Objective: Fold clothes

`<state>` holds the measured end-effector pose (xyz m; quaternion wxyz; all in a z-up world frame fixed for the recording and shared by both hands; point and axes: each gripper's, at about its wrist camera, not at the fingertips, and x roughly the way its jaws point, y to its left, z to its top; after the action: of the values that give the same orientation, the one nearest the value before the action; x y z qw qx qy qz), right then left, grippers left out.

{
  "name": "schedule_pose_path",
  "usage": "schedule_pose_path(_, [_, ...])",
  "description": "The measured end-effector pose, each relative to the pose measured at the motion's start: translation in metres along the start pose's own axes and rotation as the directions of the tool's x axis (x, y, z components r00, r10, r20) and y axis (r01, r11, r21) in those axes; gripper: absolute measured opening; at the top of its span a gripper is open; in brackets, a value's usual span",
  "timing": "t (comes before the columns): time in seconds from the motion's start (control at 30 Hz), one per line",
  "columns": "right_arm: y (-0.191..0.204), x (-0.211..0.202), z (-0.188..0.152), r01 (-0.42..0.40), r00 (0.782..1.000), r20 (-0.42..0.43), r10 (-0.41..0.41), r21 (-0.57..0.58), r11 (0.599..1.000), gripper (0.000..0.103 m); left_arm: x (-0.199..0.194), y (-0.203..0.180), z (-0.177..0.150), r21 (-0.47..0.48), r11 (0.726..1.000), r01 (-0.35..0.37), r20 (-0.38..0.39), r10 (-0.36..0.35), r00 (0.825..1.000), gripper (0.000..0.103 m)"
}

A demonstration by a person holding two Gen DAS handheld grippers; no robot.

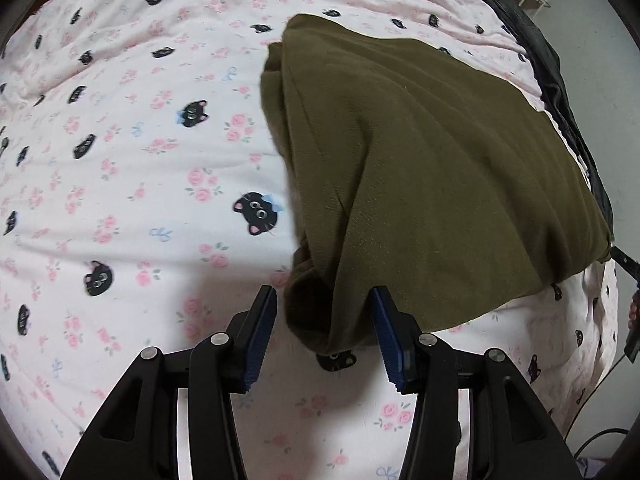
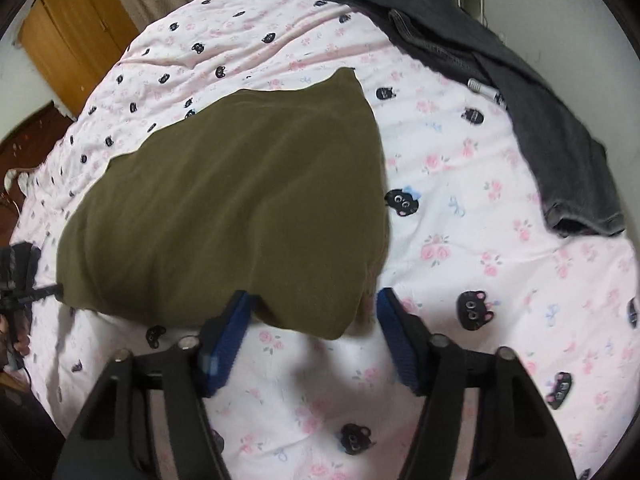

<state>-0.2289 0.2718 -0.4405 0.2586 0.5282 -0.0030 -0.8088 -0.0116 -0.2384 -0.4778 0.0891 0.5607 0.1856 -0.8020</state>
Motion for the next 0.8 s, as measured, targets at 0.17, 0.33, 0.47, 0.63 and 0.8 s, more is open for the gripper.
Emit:
schedule_pose_path(0.17, [-0.005, 0.012, -0.001, -0.016, 0.998, -0.058, 0.017, 0.026, 1.0, 0.029, 0.009, -0.001, -0.002, 0.008, 1.0, 0.016, -0.01, -0.016, 1.0, 0.044])
schedule_pose_path(0.33, [-0.007, 0.014, -0.005, 0.023, 0.999, -0.049, -0.023, 0.006, 1.0, 0.044, 0.008, -0.003, -0.005, 0.008, 0.999, 0.048, -0.018, -0.048, 0.999, 0.044])
schedule_pose_path(0.47, [-0.017, 0.023, -0.005, 0.03, 0.998, -0.063, -0.027, 0.054, 0.998, 0.052, 0.01, -0.005, -0.006, 0.012, 0.998, 0.06, -0.03, -0.059, 0.998, 0.044])
schedule_pose_path(0.63, [-0.034, 0.036, -0.011, -0.084, 0.991, -0.085, 0.1, 0.176, 0.981, 0.044, 0.023, -0.006, 0.0, -0.012, 0.995, 0.098, -0.061, -0.099, 0.993, 0.014])
schedule_pose_path(0.8, [-0.02, 0.034, -0.004, -0.135, 0.985, -0.096, 0.143, 0.092, 0.987, 0.008, 0.018, -0.001, 0.005, -0.032, 0.99, 0.139, -0.07, -0.141, 0.988, 0.008])
